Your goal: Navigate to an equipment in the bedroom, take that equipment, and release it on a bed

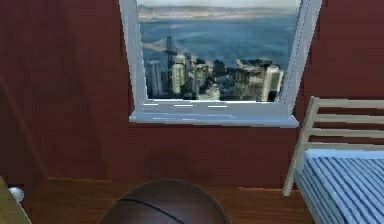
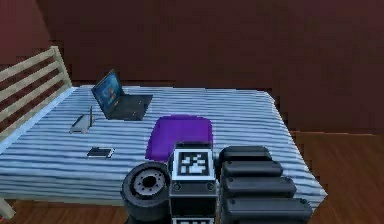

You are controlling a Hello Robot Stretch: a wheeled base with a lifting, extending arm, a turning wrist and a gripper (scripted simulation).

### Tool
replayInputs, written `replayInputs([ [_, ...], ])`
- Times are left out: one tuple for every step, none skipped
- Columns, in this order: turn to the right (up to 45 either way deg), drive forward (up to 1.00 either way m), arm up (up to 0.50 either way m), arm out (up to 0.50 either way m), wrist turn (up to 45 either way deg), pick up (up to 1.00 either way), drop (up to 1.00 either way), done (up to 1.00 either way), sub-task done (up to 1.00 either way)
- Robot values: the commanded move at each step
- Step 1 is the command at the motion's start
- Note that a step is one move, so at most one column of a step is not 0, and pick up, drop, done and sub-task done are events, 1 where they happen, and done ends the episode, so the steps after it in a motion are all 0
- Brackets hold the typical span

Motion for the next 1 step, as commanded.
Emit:
replayInputs([
  [9.0, 0.00, 0.00, 0.00, 0.0, 0.00, 0.00, 0.00, 0.00],
])
